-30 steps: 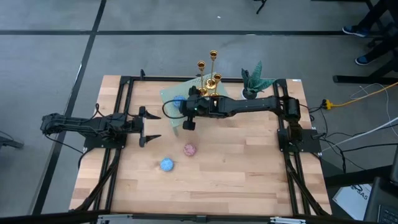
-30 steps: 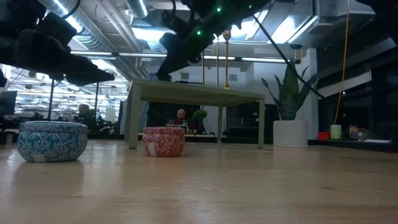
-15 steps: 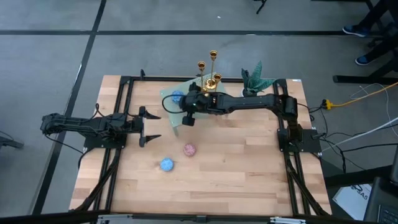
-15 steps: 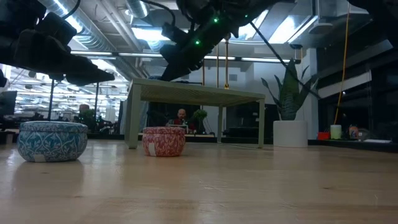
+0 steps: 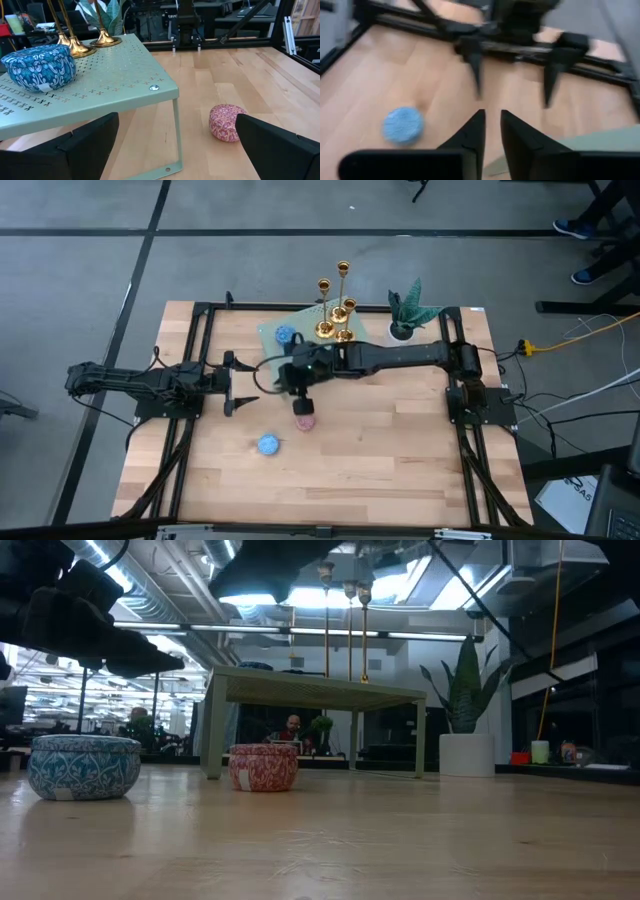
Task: Pick & Place candle stick holders
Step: Put the red scented candle on the shelf
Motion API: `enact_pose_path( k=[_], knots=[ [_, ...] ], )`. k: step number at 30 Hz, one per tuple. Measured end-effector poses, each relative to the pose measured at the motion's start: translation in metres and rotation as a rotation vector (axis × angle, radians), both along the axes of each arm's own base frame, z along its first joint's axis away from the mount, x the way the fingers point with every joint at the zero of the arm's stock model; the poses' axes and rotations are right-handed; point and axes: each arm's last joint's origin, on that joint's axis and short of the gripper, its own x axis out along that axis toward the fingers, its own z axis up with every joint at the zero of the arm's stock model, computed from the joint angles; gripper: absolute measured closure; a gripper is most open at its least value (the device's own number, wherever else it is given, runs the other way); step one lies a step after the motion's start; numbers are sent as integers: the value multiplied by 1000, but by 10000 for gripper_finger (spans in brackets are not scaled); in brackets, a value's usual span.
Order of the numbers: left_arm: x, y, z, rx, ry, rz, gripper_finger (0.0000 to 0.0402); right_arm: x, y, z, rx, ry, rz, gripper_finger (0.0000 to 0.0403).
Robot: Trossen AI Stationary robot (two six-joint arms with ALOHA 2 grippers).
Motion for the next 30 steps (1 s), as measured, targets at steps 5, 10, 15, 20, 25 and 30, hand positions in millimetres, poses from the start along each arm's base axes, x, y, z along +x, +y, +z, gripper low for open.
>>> enact_pose_path(
  k=[5,10,15,20,25,30],
  knots=[
    [0,0,0,0,0,0,1,-8,14,-9,28,122,39,282],
    [0,0,0,0,0,0,1,-18,22,-18,89,268,126,199],
    [0,0,0,0,0,0,1,-27,29,-24,102,364,177,117],
    [0,0,0,0,0,0,1,-32,37,-27,66,416,226,52],
    [0,0,0,0,0,0,1,-33,44,-27,54,414,251,16],
    [0,0,0,0,0,0,1,-29,49,-40,21,435,233,8]
  ],
)
